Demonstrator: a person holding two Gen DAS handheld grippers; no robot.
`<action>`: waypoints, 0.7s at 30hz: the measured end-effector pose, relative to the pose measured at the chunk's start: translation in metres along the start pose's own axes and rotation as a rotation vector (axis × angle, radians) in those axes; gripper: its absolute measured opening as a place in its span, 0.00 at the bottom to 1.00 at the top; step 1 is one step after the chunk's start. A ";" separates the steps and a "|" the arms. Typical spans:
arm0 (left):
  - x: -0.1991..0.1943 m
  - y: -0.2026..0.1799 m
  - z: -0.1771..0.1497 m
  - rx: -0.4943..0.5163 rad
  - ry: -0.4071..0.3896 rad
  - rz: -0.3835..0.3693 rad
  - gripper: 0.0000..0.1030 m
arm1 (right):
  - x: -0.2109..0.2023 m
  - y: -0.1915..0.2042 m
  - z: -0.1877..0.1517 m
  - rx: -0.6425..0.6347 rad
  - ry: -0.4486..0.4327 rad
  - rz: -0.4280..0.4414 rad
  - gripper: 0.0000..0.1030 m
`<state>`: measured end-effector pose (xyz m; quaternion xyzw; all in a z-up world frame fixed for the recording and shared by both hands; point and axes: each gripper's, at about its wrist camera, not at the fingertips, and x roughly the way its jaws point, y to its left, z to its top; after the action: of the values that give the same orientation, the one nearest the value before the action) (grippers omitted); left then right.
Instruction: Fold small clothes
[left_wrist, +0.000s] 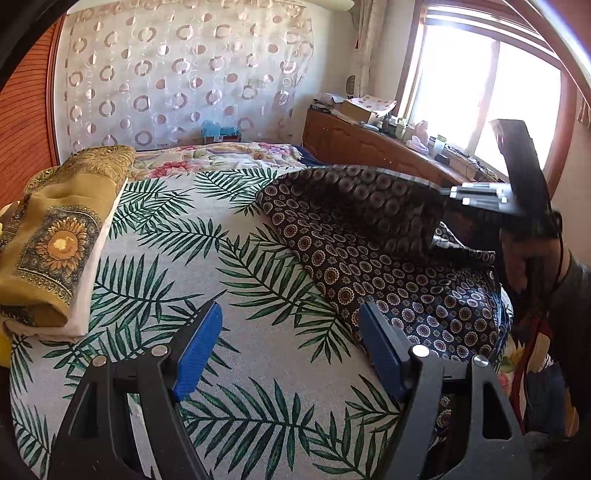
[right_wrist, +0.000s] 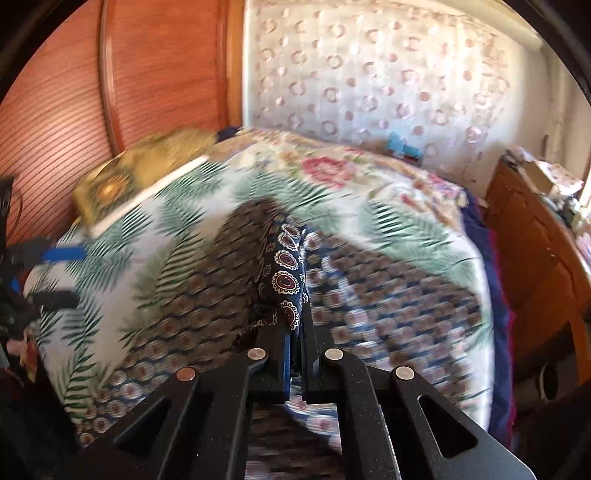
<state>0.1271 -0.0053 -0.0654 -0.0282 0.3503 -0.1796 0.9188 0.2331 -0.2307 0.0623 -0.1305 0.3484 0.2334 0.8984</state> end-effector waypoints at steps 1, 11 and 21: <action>0.004 0.000 0.001 0.001 0.006 0.000 0.75 | -0.001 -0.012 0.005 0.007 -0.003 -0.019 0.03; 0.042 -0.008 0.016 0.022 0.066 -0.011 0.75 | 0.037 -0.097 0.039 0.060 0.045 -0.126 0.03; 0.080 -0.015 0.032 0.057 0.125 -0.024 0.75 | 0.068 -0.127 0.050 0.132 0.088 -0.227 0.27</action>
<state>0.1983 -0.0498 -0.0897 0.0050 0.4013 -0.2019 0.8934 0.3707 -0.2972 0.0607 -0.1199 0.3852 0.1010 0.9094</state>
